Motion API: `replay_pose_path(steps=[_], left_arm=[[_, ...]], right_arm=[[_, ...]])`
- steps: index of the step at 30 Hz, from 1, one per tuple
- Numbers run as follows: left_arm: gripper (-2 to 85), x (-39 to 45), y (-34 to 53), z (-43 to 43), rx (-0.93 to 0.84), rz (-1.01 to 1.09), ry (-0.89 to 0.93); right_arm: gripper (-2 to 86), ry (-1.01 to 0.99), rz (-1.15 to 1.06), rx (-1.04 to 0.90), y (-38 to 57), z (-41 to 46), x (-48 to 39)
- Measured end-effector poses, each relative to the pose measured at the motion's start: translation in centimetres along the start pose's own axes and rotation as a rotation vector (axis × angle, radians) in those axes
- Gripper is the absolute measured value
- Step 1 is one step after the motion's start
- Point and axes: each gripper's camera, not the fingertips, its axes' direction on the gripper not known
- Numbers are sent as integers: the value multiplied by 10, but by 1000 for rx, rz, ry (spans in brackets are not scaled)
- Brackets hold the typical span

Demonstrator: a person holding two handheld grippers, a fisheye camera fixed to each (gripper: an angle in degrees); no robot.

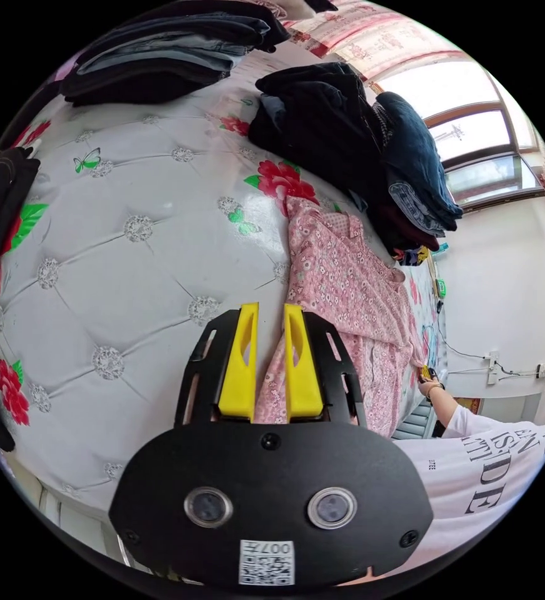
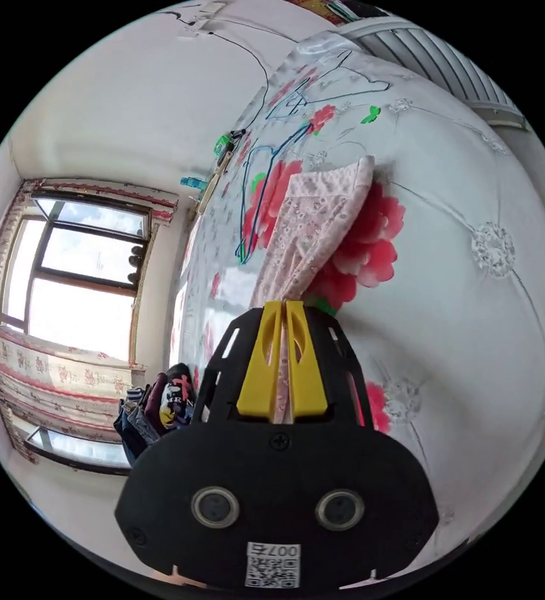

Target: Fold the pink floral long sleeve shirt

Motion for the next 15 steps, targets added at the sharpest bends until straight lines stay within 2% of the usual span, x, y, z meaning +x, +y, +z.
replay_pose_path(steps=[2,4,5,7,9,10,12,14,15], left_arm=[[67,4,3,-4,3,-1,-5],[67,8,9,-9,3,4,-3],[66,9,10,-10,2,5,-3],[66,12,17,-14,14,2,15],[67,15,22,-17,28,-1,42],[68,17,24,-19,37,3,61],[69,22,27,-21,45,20,82],[72,28,30,-24,48,44,86],[73,32,30,-25,49,65,81]], right_arm=[[3,-89,-158,-26,2,1,-44],[0,-193,-500,-111,36,-4,-129],[-1,-211,-600,-133,52,-7,-152],[-1,-291,-977,-200,141,-23,-226],[-1,-317,-1256,-258,226,-32,-261],[-1,-330,-1427,-299,287,-34,-272],[1,-340,-1635,-380,376,-28,-271],[4,-329,-1716,-566,453,-9,-254],[7,-320,-1738,-731,494,5,-239]])
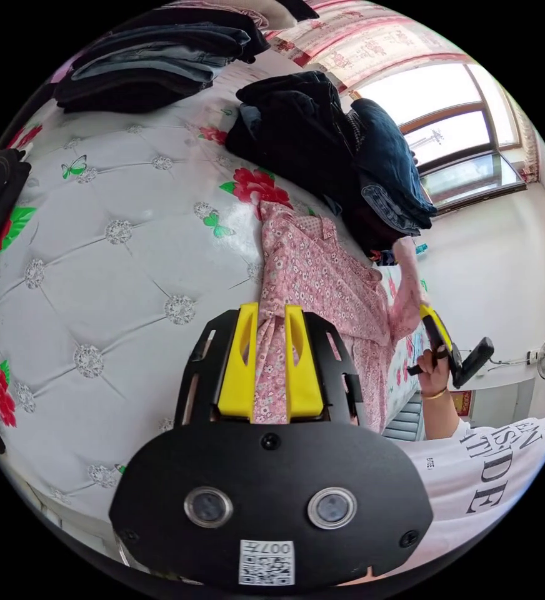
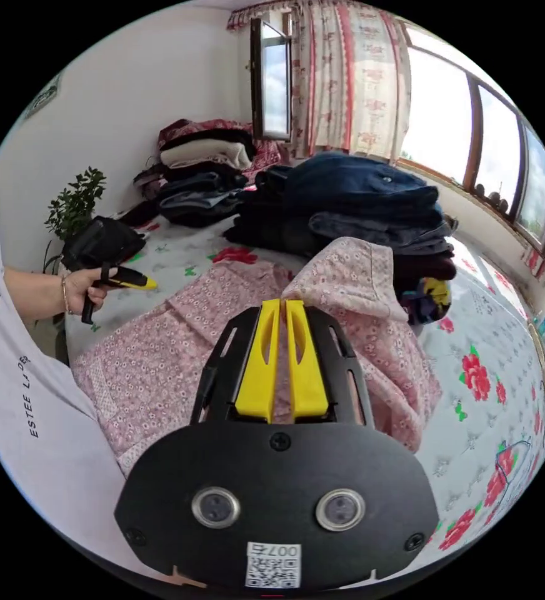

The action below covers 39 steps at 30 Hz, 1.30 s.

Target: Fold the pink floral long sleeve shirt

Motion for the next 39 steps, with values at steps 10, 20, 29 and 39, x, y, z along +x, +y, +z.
replay_pose_path(steps=[10,20,29,39], left_arm=[[86,72,-29,32,-34,260,96],[88,111,-4,55,-57,258,114],[84,61,63,4,-36,82,41],[93,69,153,-22,-115,141,60]], right_arm=[[57,-79,137,-107,-21,64,-18],[32,-286,662,-167,-48,150,71],[42,-474,63,-59,-91,110,-70],[71,-196,361,-233,46,23,-53]])
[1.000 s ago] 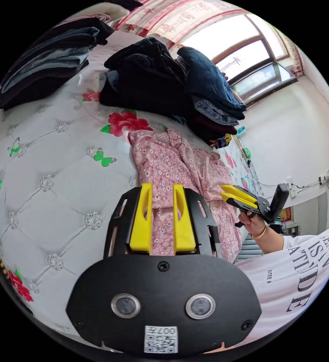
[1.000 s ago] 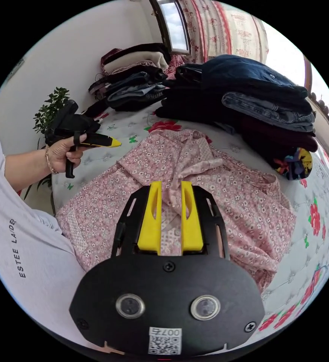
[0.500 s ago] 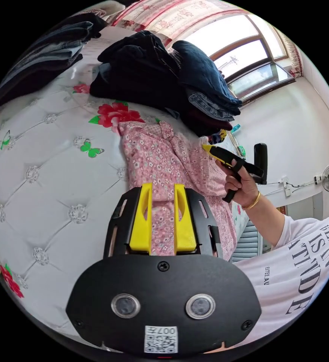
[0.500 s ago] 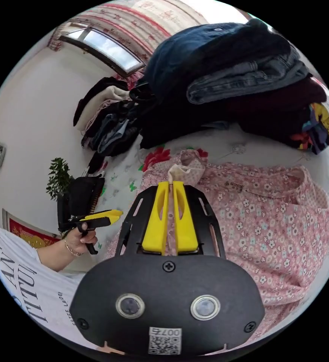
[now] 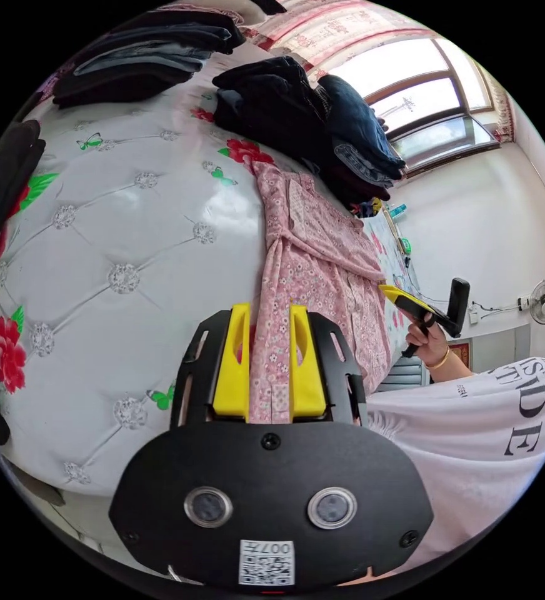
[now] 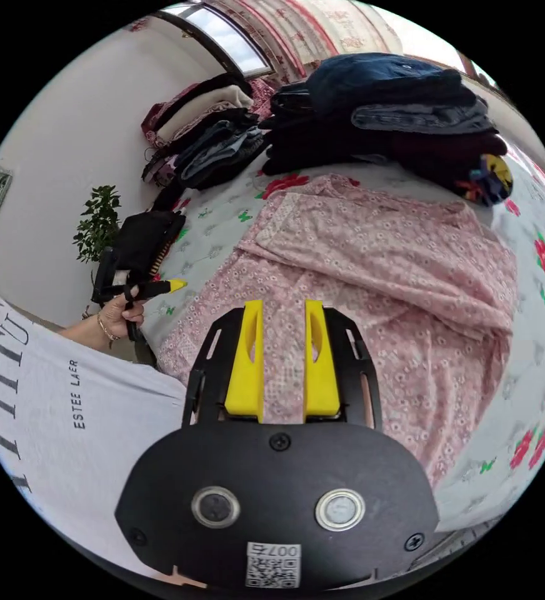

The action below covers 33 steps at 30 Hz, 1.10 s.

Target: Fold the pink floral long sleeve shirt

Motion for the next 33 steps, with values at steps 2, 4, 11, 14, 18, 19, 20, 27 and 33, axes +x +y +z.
replay_pose_path(steps=[2,4,11,14,18,19,20,27,33], left_arm=[[95,5,23,0,-39,16,-14],[96,12,55,-3,-77,21,-38],[115,40,140,2,-74,-73,-43],[121,59,162,15,-72,-108,-97],[102,92,161,42,-119,-35,-270],[77,104,158,50,-152,5,-383],[62,110,157,53,-169,26,-436],[-8,133,148,62,-248,101,-467],[-10,130,149,-1,-111,53,-188]], right_arm=[[77,89,118,-11,45,-23,24],[86,171,290,-31,106,-51,54],[116,155,549,-66,215,-95,118],[126,107,549,-143,231,-92,140],[125,107,504,-201,238,-93,157],[121,115,473,-216,238,-96,158],[118,107,460,-222,239,-98,159],[33,-63,391,-310,241,-98,181],[1,-223,225,-213,241,-157,191]])
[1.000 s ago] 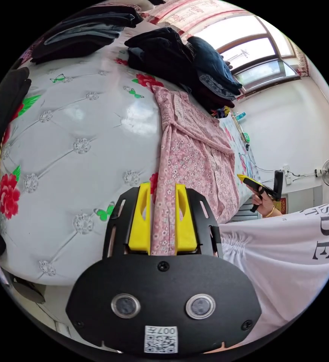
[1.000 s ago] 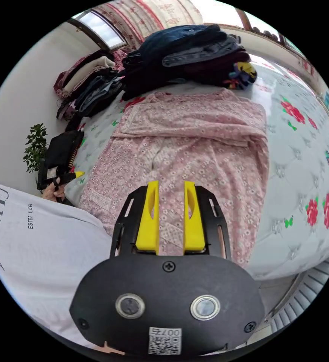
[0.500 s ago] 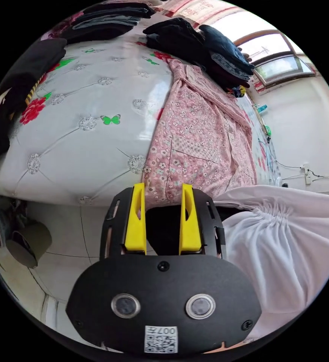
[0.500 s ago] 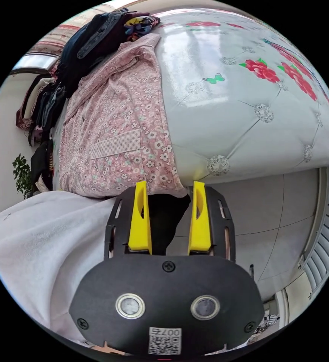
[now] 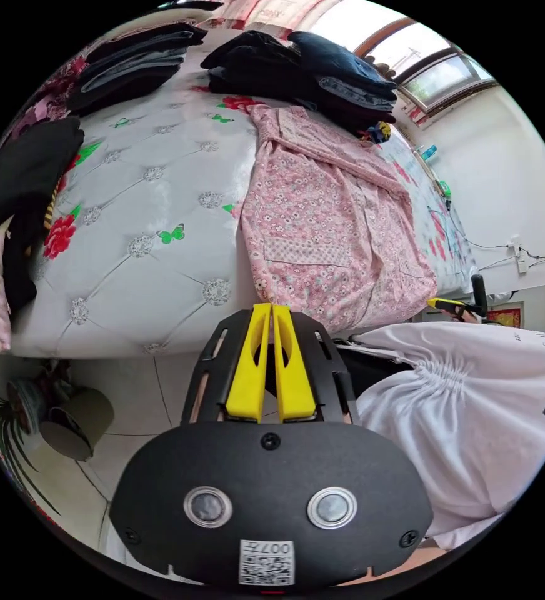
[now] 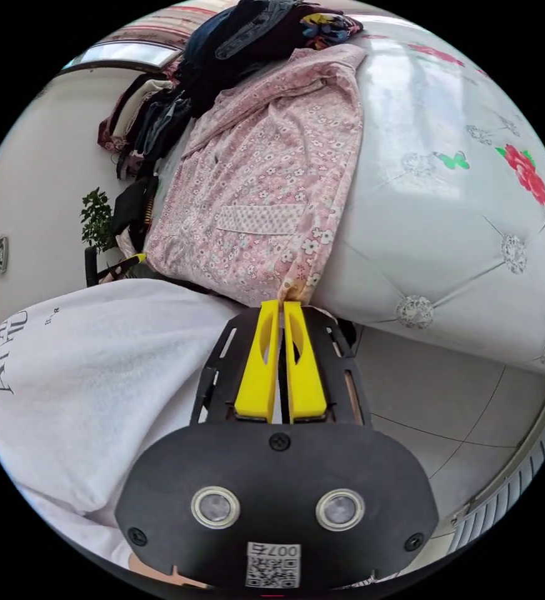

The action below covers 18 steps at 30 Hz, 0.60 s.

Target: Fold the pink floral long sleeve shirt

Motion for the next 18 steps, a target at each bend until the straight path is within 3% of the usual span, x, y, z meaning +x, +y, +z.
replay_pose_path(steps=[7,11,15,18], left_arm=[[-10,-27,-8,-41,69,-25,304],[-10,-47,-42,-53,43,12,440],[-9,-73,-129,-78,64,56,584],[-5,-91,-218,-99,160,54,596]], right_arm=[[-2,-352,39,167,13,-63,37],[-2,-434,70,166,2,-77,51],[-1,-548,88,247,-35,-117,58],[1,-550,86,369,-87,-164,61]])
